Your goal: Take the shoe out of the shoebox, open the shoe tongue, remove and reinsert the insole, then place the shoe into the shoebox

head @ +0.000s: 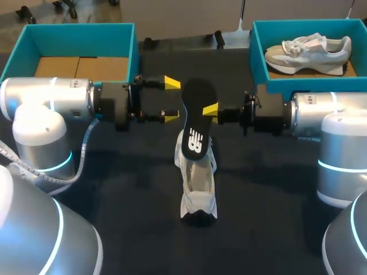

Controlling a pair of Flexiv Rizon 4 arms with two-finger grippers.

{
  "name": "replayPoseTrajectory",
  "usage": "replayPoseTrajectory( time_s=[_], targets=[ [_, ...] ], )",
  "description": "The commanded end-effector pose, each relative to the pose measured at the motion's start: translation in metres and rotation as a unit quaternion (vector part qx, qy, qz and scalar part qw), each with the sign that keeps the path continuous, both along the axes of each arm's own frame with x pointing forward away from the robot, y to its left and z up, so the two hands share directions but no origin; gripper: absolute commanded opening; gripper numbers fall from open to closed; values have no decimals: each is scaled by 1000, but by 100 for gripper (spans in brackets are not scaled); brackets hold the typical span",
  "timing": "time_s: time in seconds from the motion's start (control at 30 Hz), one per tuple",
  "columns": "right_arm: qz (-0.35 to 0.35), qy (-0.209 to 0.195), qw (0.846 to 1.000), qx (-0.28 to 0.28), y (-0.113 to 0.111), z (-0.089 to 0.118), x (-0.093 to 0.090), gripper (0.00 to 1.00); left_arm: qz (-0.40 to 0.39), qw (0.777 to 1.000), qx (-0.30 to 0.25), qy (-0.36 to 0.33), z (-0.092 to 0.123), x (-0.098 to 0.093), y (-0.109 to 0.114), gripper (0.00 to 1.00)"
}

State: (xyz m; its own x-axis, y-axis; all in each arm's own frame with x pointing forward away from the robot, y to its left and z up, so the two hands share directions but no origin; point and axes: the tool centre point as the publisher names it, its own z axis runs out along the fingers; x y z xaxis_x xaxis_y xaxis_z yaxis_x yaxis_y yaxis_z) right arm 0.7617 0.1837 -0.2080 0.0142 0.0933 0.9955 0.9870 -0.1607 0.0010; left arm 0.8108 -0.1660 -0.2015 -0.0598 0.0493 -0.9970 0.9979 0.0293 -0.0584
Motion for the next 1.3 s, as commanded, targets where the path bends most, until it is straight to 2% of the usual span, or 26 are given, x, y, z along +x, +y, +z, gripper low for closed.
replayPoseTrajectory(
  time_s=[0.03, 0.17, 0.27, 0.33, 0.4, 0.47, 0.67, 0.7, 0.77, 1.2, 1.3],
  targets=[
    [-1, 0, 1000, 0, 4, -2, 1, 0, 6, 1000, -6, -3, -6, 4, -10, 100],
    [-1, 0, 1000, 0, 4, -2, 1, 0, 19, 1000, -6, -6, -10, 9, -15, 93],
    [-1, 0, 1000, 0, 4, -2, 1, 0, 23, 1000, -9, -4, -13, 13, -18, 78],
    [-1, 0, 1000, 0, 4, -2, 1, 0, 22, 1000, -11, -5, -13, 14, -20, 73],
    [-1, 0, 1000, 0, 4, -2, 1, 0, 23, 1000, -9, -10, -13, 16, -22, 73],
    [-1, 0, 1000, 0, 4, -2, 1, 0, 22, 1000, -8, -12, -13, 16, -24, 64],
    [-1, 0, 1000, 0, 4, -2, 1, 0, 19, 1000, -7, -15, -13, 16, -30, 62],
    [-1, 0, 1000, 0, 4, -2, 1, 0, 17, 1000, -8, -16, -13, 16, -32, 55],
    [-1, 0, 1000, 0, 4, -2, 1, 0, 18, 1000, -6, -18, -13, 17, -34, 50],
    [-1, 0, 1000, 0, 4, -2, 1, 0, 17, 1000, -5, -25, -15, 19, -44, 44],
    [-1, 0, 1000, 0, 4, -2, 1, 0, 16, 1000, -2, -26, -15, 20, -47, 40]
  ],
)
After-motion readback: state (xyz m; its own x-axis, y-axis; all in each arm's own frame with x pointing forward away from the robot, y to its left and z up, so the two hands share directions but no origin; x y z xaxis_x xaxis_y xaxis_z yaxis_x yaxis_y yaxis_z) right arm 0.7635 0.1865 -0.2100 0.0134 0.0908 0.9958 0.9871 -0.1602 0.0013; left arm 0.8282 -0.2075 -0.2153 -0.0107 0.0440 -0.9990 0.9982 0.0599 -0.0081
